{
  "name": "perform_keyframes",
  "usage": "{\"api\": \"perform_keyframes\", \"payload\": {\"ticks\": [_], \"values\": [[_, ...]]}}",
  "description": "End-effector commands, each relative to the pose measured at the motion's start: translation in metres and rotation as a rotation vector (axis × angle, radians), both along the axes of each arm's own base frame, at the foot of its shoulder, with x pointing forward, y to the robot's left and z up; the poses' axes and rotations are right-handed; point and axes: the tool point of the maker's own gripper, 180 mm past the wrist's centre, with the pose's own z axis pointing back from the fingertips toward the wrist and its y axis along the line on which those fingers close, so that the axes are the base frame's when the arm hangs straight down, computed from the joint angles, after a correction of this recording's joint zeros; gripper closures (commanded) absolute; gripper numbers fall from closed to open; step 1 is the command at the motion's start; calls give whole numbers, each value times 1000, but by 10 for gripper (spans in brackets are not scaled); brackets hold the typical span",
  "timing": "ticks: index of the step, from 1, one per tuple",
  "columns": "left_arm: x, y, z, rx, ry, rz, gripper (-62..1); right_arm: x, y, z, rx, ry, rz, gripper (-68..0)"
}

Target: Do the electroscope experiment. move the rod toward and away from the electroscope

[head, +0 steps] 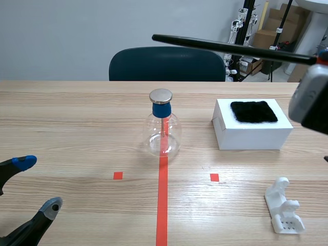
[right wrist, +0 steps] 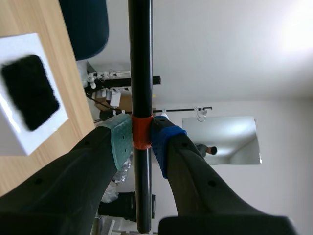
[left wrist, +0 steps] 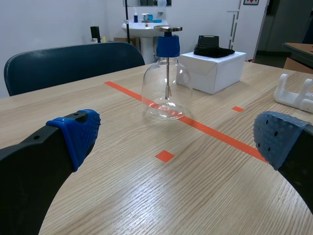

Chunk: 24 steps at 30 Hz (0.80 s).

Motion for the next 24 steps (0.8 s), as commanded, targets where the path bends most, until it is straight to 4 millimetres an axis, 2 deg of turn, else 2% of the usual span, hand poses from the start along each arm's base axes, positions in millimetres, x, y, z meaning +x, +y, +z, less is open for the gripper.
{"api": "perform_keyframes", "payload": {"ticks": [1, 10, 16, 19, 24], "values": [[1, 5, 9, -14, -32, 2, -623, -6, 2, 3, 19, -19, 9, -68], [1, 5, 9, -14, -32, 2, -623, -51, 15, -27, 77, 98, 74, -68], [1, 5, 9, -14, -32, 2, -623, -81, 32, -47, 54, 195, 166, -68], [1, 5, 9, -14, -32, 2, -623, -91, 40, -54, 37, 225, 201, -68], [1, 5, 9, -14, -32, 2, -623, -97, 51, -57, 60, 242, 222, -68]]}}
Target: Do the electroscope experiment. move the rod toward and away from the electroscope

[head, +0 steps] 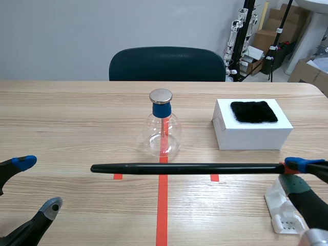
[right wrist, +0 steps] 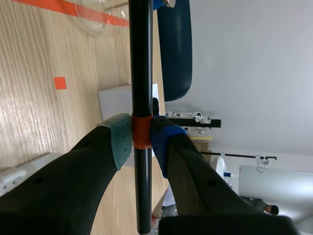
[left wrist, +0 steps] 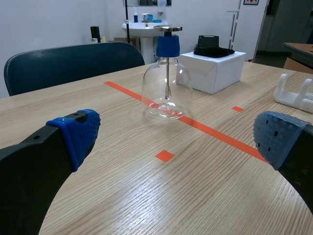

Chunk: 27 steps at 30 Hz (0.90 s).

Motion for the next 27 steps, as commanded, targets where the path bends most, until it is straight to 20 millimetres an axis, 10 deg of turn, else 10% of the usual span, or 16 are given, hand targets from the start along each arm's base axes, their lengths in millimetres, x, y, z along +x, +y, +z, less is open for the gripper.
{"api": "perform_keyframes", "payload": {"ticks": [1, 27], "values": [[1, 5, 9, -14, -32, 2, -623, 4, 2, 6, 20, -26, -1, -68], [1, 5, 9, -14, -32, 2, -623, -4, 16, 3, 50, -3, 23, -68]]}}
